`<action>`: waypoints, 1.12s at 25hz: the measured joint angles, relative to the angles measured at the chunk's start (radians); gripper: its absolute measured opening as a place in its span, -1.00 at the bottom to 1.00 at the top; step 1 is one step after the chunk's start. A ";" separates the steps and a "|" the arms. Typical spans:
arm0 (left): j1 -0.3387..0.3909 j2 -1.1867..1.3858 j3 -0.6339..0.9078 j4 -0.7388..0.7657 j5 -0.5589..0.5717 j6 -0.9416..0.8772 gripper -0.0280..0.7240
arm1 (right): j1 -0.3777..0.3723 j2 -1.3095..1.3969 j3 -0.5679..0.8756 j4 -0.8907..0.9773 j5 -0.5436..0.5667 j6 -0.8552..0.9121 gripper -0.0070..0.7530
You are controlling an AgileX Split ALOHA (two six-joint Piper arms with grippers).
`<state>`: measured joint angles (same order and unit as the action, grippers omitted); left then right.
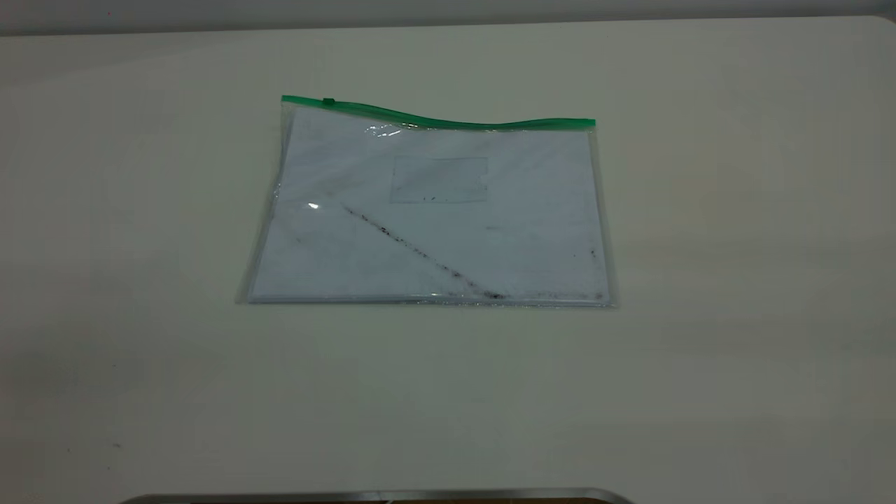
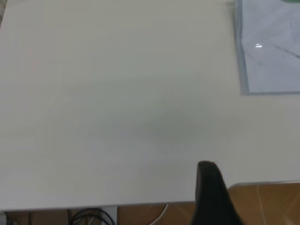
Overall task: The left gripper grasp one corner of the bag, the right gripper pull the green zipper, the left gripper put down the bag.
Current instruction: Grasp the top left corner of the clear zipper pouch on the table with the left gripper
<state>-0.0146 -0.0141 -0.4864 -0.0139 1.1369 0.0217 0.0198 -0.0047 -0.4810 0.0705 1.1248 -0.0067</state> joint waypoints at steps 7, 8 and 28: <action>0.001 0.257 -0.031 0.001 -0.120 -0.054 0.40 | 0.000 0.268 -0.001 0.249 -0.106 -0.160 0.08; 0.001 0.301 -0.040 0.001 -0.167 -0.054 0.40 | 0.000 0.319 -0.001 0.285 -0.136 -0.190 0.08; 0.001 1.251 -0.251 -0.442 -0.625 0.327 0.51 | 0.183 1.187 -0.034 1.255 -0.568 -1.267 0.51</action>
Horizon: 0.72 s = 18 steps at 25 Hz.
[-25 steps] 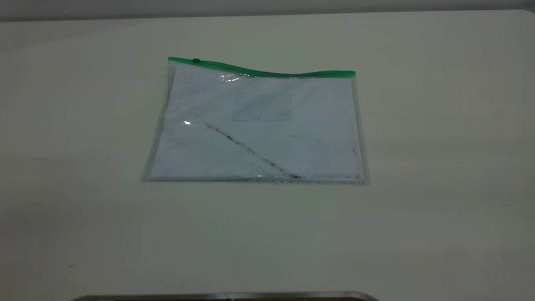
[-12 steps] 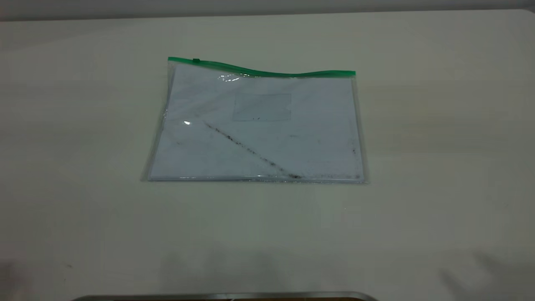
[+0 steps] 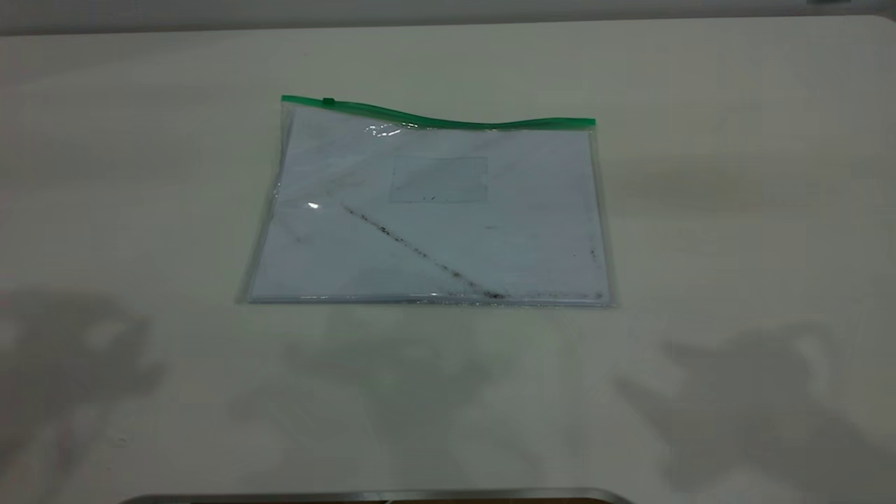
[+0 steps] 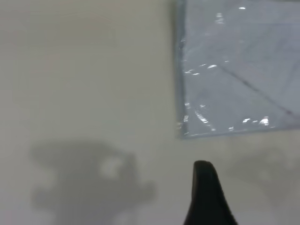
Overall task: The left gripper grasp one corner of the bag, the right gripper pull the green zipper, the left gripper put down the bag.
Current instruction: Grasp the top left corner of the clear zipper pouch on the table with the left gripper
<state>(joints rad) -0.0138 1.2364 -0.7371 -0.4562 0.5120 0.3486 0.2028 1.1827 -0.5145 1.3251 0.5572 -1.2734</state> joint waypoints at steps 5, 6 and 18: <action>0.000 0.132 -0.035 -0.157 0.000 0.173 0.51 | 0.046 0.170 -0.125 0.013 -0.053 -0.036 0.51; 0.000 0.155 -0.037 -0.177 -0.008 0.196 0.51 | 0.046 0.204 -0.153 0.014 -0.060 -0.038 0.51; 0.001 0.388 -0.085 -0.229 -0.146 0.304 0.51 | 0.048 0.551 -0.447 -0.301 -0.037 0.223 0.51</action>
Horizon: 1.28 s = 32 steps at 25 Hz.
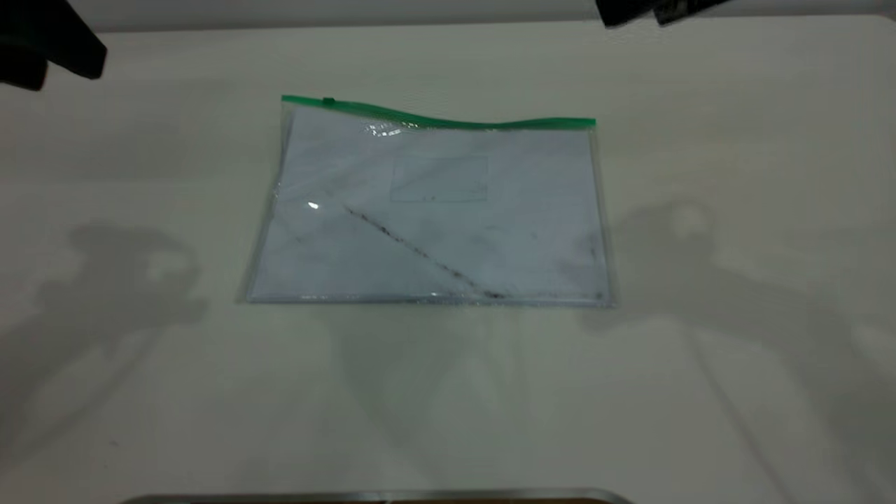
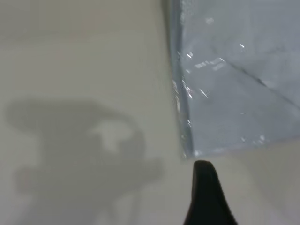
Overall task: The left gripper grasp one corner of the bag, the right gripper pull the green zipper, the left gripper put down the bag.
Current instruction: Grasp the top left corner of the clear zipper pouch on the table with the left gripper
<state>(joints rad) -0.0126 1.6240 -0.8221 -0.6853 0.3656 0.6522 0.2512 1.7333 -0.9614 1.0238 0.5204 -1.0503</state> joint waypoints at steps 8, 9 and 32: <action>0.000 0.238 -0.186 -0.013 -0.060 0.009 0.51 | 0.024 0.131 -0.179 -0.337 0.050 0.345 0.51; 0.003 0.268 -0.208 -0.013 -0.057 0.009 0.51 | 0.030 0.138 -0.201 -0.367 0.074 0.380 0.51; 0.030 0.913 -0.820 -0.414 0.207 0.547 0.51 | 0.069 0.218 -0.271 -0.441 0.105 0.450 0.51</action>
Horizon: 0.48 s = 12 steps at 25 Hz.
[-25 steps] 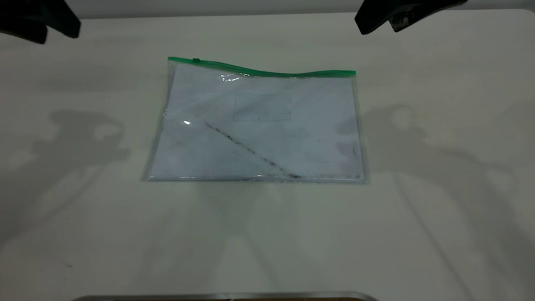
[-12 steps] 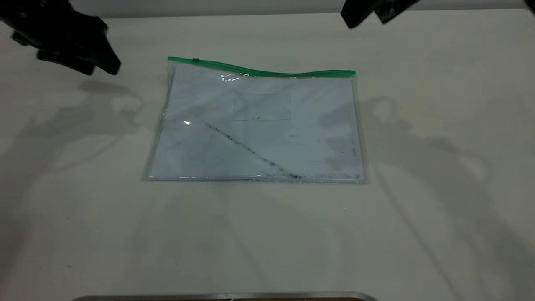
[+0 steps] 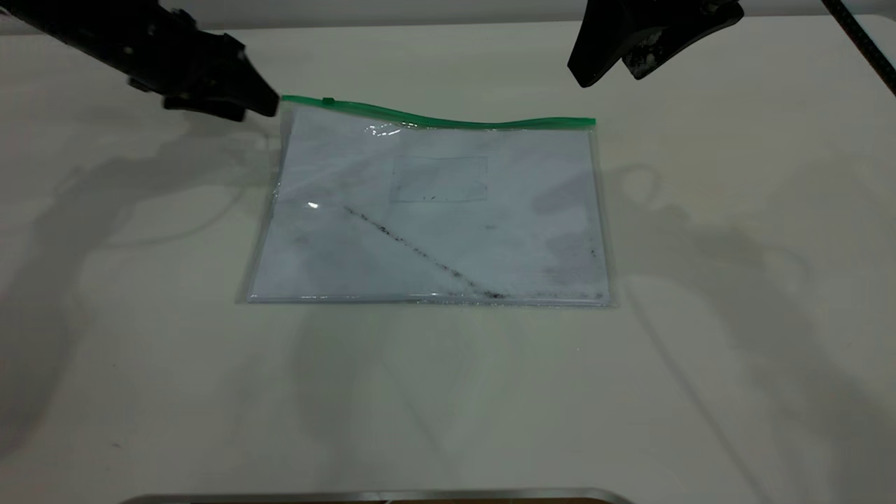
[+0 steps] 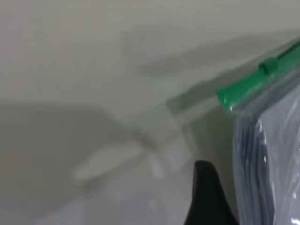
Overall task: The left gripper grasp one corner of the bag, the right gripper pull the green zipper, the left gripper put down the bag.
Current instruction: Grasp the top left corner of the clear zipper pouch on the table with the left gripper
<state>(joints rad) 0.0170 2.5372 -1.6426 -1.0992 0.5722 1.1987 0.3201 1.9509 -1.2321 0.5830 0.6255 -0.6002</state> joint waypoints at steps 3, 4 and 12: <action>0.000 0.056 -0.045 -0.030 0.035 0.021 0.51 | 0.000 0.000 0.000 0.000 -0.001 0.001 0.51; 0.000 0.069 -0.054 -0.037 0.048 0.023 0.51 | 0.000 0.000 0.000 0.000 -0.001 0.001 0.51; -0.001 0.102 -0.062 -0.096 0.112 0.055 0.51 | 0.000 0.001 0.000 0.015 -0.003 0.002 0.51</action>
<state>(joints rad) 0.0161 2.6394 -1.7042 -1.1955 0.6843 1.2535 0.3201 1.9519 -1.2321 0.5985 0.6230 -0.5984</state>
